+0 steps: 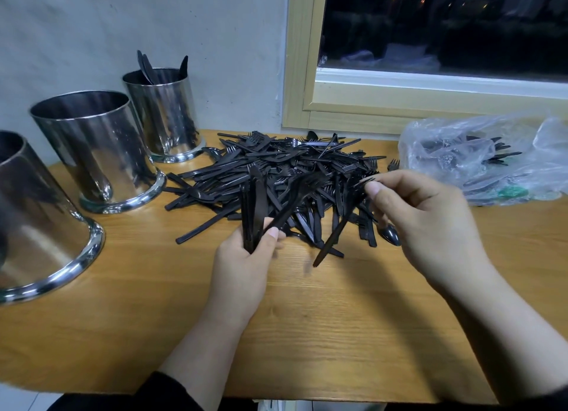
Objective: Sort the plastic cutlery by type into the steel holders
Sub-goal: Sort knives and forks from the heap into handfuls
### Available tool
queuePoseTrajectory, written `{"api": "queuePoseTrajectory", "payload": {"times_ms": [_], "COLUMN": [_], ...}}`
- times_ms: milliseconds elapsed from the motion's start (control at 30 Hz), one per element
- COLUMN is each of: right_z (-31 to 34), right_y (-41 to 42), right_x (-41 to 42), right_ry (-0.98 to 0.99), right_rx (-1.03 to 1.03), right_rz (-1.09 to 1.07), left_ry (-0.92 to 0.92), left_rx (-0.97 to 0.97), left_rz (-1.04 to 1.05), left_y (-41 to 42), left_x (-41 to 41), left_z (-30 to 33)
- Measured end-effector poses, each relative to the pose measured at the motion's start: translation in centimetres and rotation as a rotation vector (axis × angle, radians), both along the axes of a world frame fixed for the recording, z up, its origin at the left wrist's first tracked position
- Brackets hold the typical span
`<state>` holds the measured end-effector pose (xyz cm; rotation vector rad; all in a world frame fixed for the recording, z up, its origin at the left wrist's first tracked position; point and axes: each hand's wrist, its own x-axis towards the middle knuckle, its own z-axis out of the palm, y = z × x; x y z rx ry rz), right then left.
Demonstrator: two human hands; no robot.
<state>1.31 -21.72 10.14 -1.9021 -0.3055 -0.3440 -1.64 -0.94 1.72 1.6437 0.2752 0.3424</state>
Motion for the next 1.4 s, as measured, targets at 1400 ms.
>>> {"api": "queuePoseTrajectory", "payload": {"times_ms": [1400], "right_z": [-9.9], "right_y": [-2.6], "right_x": [7.0], "right_ry": [-0.088], "right_rx": [-0.901], "right_rz": [-0.198], "left_ry": [0.101], "left_rx": [0.058], "left_rz": [-0.201], "left_y": [-0.1], "left_x": [0.2], "left_z": [0.1]}}
